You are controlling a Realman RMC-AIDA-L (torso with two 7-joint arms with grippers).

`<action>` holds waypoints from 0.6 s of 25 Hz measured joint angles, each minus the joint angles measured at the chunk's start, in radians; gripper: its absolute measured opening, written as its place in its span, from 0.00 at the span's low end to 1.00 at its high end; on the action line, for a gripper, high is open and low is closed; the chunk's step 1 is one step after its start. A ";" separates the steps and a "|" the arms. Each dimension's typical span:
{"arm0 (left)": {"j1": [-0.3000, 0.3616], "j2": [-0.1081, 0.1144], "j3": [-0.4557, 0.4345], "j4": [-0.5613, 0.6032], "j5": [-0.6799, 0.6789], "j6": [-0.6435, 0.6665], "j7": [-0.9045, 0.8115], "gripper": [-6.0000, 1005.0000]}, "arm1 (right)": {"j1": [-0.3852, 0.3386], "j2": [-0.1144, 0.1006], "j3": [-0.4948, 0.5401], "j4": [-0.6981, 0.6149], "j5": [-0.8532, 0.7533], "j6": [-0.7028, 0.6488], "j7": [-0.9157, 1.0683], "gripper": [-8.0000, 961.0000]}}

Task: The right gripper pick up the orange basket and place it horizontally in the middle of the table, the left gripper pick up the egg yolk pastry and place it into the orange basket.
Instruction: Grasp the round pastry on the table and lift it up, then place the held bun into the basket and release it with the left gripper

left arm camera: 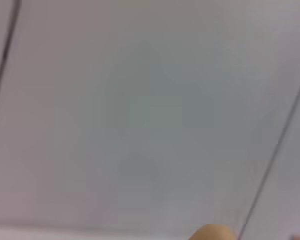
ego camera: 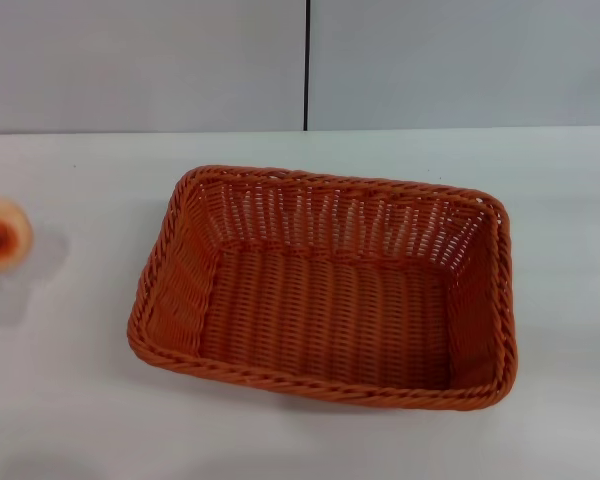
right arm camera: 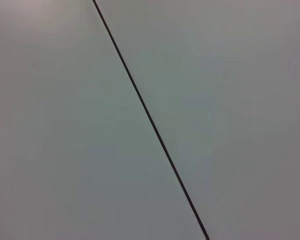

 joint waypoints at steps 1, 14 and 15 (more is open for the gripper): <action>-0.007 0.000 -0.015 -0.018 -0.021 0.009 0.000 0.13 | 0.000 0.000 0.000 0.000 0.000 0.000 0.000 0.46; -0.173 -0.046 0.116 -0.172 -0.121 0.159 0.009 0.08 | -0.004 0.013 -0.001 0.024 -0.002 -0.002 0.000 0.46; -0.173 -0.046 0.116 -0.172 -0.121 0.159 0.009 0.08 | -0.004 0.014 -0.002 0.025 -0.003 -0.002 -0.001 0.46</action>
